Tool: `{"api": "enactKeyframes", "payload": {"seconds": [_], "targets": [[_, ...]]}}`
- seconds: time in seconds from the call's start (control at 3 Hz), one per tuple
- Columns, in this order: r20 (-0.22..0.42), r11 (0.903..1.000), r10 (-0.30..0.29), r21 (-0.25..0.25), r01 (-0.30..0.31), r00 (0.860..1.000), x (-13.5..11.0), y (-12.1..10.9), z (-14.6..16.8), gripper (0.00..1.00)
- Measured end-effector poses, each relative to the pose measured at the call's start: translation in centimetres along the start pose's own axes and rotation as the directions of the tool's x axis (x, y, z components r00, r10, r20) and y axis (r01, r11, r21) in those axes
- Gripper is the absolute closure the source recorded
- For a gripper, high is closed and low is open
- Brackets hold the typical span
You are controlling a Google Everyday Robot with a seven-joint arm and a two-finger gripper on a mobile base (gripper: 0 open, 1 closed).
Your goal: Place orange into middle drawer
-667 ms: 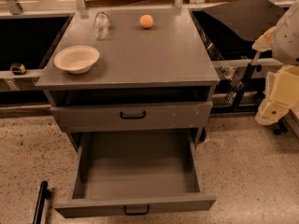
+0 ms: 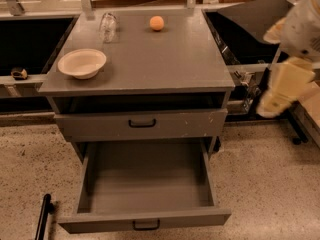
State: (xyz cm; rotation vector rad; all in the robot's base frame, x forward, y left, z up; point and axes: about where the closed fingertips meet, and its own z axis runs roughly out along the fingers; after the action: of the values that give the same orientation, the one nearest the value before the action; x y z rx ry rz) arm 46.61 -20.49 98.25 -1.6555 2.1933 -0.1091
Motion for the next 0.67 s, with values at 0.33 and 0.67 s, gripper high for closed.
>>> {"api": "enactKeyframes", "payload": {"seconds": [0.33,0.67], "targets": [[0.213,0.9971,-0.021,0.076,0.005,0.977,-8.0,-7.5,3.3,0.00],[0.266,0.9939,-0.018,0.109,-0.011,0.964,-9.4,-10.1,4.0,0.00]]}}
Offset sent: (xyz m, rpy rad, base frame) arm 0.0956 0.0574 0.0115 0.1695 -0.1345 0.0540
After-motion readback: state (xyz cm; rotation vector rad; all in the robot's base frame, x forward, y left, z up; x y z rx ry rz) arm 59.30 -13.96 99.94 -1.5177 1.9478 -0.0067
